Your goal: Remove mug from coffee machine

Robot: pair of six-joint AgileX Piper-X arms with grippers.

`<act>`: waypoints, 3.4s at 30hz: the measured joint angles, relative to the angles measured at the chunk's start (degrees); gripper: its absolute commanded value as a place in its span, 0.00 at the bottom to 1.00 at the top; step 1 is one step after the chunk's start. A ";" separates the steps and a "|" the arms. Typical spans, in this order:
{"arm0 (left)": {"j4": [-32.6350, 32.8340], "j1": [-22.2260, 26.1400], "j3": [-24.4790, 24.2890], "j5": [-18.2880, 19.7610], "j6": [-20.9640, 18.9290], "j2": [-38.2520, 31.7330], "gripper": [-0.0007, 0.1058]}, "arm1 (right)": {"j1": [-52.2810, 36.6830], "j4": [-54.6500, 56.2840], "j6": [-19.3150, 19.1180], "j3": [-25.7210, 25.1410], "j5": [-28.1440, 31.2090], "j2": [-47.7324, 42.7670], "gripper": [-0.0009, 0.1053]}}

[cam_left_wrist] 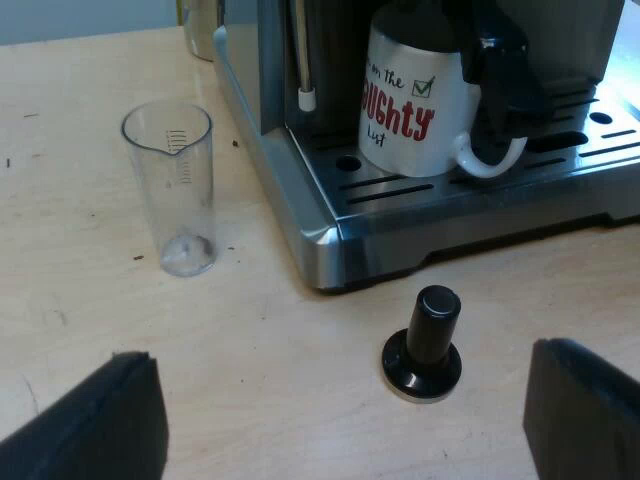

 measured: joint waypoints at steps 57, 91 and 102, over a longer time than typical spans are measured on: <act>-15.92 -15.61 0.69 0.27 0.80 14.02 0.75 | 37.87 -30.09 -3.13 -8.76 4.15 37.84 0.68; -18.94 -15.61 1.90 4.41 0.80 14.02 0.75 | 49.04 -62.39 6.43 -8.76 13.52 66.20 0.68; -18.94 -15.61 1.90 4.41 0.80 14.02 0.75 | 52.89 -83.07 6.61 -8.91 21.51 80.56 0.68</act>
